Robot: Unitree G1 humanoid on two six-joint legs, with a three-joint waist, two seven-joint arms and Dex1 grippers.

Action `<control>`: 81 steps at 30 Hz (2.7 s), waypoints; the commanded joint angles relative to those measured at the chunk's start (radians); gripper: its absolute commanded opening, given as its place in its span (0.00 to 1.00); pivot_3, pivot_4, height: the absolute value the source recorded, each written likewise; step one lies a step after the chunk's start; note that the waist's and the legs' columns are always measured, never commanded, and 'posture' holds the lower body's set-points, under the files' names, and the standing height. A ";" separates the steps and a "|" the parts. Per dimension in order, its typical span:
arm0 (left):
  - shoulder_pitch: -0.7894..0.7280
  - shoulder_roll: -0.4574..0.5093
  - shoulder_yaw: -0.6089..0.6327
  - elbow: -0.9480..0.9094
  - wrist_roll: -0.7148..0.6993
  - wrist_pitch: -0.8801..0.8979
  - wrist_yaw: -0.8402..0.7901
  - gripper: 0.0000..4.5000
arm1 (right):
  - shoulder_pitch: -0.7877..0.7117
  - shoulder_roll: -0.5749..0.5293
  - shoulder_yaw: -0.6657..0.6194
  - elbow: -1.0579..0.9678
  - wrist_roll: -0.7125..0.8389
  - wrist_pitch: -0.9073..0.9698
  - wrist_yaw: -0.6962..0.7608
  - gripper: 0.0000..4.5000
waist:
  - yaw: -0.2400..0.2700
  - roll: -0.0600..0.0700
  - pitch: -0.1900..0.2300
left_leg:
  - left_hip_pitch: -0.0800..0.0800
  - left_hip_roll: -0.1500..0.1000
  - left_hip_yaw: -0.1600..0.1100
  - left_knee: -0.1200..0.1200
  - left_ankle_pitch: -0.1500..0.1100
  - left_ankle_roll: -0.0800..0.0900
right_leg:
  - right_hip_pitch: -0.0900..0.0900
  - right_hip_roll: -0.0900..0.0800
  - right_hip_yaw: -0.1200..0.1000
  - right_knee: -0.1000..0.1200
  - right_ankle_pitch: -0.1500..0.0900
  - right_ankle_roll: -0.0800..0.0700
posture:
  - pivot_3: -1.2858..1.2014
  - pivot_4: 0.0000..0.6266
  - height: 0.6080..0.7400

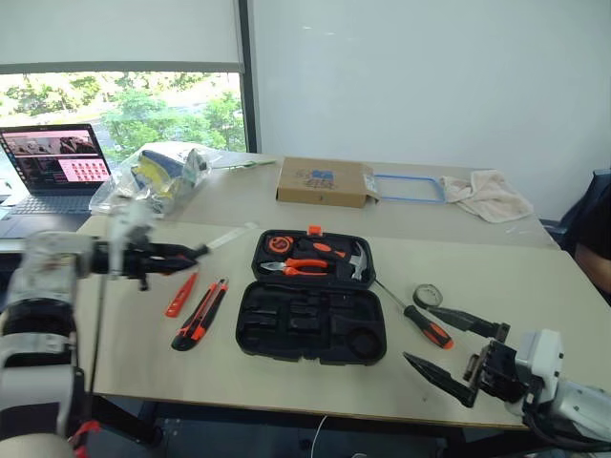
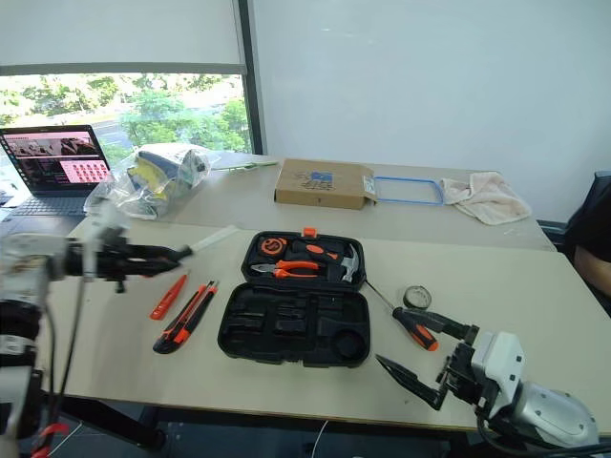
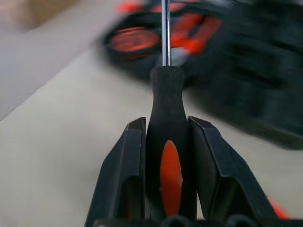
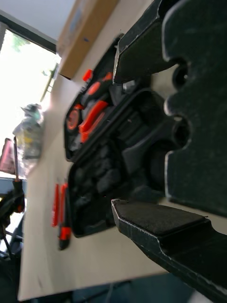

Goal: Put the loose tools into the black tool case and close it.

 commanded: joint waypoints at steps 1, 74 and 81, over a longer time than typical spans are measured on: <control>-0.036 -0.050 -0.085 -0.104 0.060 0.005 0.028 0.19 | 0.006 0.009 -0.032 -0.010 0.020 -0.019 0.012 1.00 | -0.010 0.000 0.000 | -0.001 0.000 0.000 0.002 -0.001 0.002 | -0.001 0.000 0.000 0.000 0.000 0.001 | 0.52 0.24 1.00; 0.075 -0.269 -0.040 -0.085 0.029 -0.027 0.271 0.01 | 0.093 0.108 -0.064 -0.071 -0.016 0.036 -0.163 1.00 | -0.006 0.013 -0.003 | 0.010 0.001 0.000 0.013 -0.006 0.010 | 0.012 0.000 0.003 0.001 0.001 0.003 | 0.52 0.24 1.00; 0.302 -0.053 0.190 -0.206 -0.177 -0.134 0.098 0.25 | 0.252 0.084 -0.222 -0.016 -0.030 0.067 -0.159 1.00 | -0.012 0.014 -0.003 | 0.006 0.003 0.000 0.009 -0.005 0.008 | 0.003 -0.001 0.004 0.001 0.001 0.001 | 0.52 0.24 1.00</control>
